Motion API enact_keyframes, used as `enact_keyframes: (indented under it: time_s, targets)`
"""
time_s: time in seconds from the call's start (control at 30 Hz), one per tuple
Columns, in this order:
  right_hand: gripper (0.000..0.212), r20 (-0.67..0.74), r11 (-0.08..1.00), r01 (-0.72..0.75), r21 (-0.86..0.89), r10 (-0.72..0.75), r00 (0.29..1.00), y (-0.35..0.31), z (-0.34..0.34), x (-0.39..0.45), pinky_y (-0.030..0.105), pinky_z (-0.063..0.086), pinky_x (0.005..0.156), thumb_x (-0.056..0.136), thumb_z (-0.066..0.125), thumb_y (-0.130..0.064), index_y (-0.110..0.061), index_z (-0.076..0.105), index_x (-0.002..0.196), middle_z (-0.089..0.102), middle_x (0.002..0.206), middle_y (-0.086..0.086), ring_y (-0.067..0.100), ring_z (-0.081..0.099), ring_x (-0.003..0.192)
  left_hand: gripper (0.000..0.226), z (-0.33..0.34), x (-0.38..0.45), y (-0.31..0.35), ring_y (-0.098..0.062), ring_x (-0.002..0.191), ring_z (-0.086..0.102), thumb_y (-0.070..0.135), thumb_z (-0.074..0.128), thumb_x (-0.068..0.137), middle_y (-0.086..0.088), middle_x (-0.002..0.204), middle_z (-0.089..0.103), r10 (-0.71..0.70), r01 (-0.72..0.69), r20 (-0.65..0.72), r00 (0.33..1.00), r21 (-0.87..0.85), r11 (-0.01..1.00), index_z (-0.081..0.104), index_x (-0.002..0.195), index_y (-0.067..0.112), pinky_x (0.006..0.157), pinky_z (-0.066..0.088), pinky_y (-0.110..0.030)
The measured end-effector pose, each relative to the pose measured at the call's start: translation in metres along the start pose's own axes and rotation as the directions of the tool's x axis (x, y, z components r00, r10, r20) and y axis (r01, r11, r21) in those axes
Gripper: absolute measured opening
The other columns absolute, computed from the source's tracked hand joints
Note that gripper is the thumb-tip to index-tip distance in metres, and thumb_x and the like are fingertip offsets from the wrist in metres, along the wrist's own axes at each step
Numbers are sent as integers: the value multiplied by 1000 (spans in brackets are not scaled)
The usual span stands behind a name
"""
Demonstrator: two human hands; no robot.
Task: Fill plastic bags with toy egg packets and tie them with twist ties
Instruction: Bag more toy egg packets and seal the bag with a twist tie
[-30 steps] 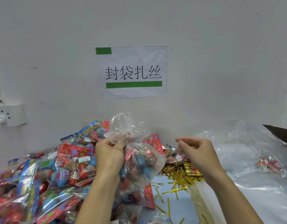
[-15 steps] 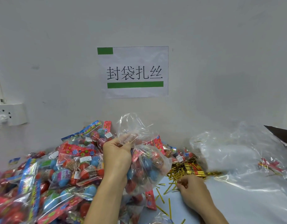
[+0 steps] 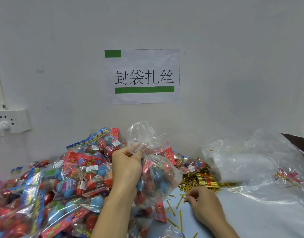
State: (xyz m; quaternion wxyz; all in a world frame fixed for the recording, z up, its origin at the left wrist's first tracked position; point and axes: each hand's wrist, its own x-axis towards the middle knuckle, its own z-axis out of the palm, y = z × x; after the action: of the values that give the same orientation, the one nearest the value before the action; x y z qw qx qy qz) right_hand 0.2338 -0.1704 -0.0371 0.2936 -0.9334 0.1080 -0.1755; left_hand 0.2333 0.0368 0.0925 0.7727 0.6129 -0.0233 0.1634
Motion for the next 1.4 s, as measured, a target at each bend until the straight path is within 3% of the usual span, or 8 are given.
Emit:
enact_keyframes:
  time_s: [0.3, 0.57, 0.77, 0.93, 1.07, 1.2, 1.33, 1.4]
  targets:
    - [6, 132, 998, -13, 53, 6, 991, 3, -9, 7, 17, 46, 70, 82, 80, -35, -31, 75, 83, 69, 83, -15, 1, 61, 81, 13, 1, -3, 1, -23, 99, 73, 15, 77, 86, -2, 98, 78, -12, 11, 26, 1000, 20, 1000, 80, 97, 12, 93, 57, -48]
    - [19, 96, 1000, -13, 7, 13, 995, 3, -5, 9, 24, 49, 70, 93, 64, -22, -28, 69, 76, 68, 81, -12, 4, 60, 79, 17, 2, -2, -1, -24, 106, 70, 13, 73, 89, -4, 110, 76, -16, 15, 35, 999, 18, 1000, 78, 105, 11, 97, 55, -48]
    - [22, -44, 953, -23, 303, 38, 998, -5, -9, 14, 17, 41, 59, 97, 61, -14, -25, 64, 79, 66, 77, -8, 6, 60, 74, 16, 2, -2, -1, -24, 105, 71, 14, 73, 89, -4, 107, 76, -6, 6, 46, 999, 12, 1000, 79, 103, 12, 96, 56, -47]
    - [17, -136, 860, 21, 510, 56, 989, -20, -32, 17, 27, 47, 59, 97, 64, -15, -18, 68, 80, 69, 66, 1, 14, 62, 62, 15, 1, -3, -1, -20, 101, 72, 8, 75, 88, -3, 106, 77, -11, 10, 66, 998, 19, 1000, 79, 102, 11, 94, 57, -44]
    - [8, -125, 720, 18, 694, 96, 988, -37, -54, 15, 15, 46, 49, 95, 66, -11, -12, 71, 89, 71, 60, -1, 3, 59, 48, 10, 3, -5, -1, -25, 98, 73, 12, 73, 89, -2, 99, 78, -22, 20, 70, 997, 37, 999, 80, 96, 14, 91, 58, -47]
    - [10, -101, 564, 20, 825, 113, 989, -55, -77, 11, 21, 53, 58, 95, 64, -3, -8, 71, 89, 74, 66, 4, 8, 67, 55, 7, 4, -8, 1, -22, 83, 75, 14, 75, 87, 0, 84, 78, -21, 12, 125, 992, 68, 998, 81, 90, 15, 80, 61, -40]
    - [11, -77, 587, 42, 808, 34, 996, -70, -98, 4, 18, 53, 58, 95, 64, -2, -7, 73, 92, 76, 73, 7, 11, 69, 62, 15, 6, -10, 0, -4, 50, 62, 11, 76, 84, 6, 58, 70, -13, -12, 231, 973, 110, 994, 79, 70, 16, 51, 48, -15]
    - [13, -59, 634, 68, 770, -35, 998, -78, -107, -1, 14, 52, 55, 93, 66, -1, -8, 75, 89, 76, 71, 4, 9, 70, 60, 21, 8, -12, -1, -9, 59, 70, 9, 75, 86, 3, 68, 74, -15, -29, 294, 956, 145, 989, 80, 68, 20, 53, 50, -16]
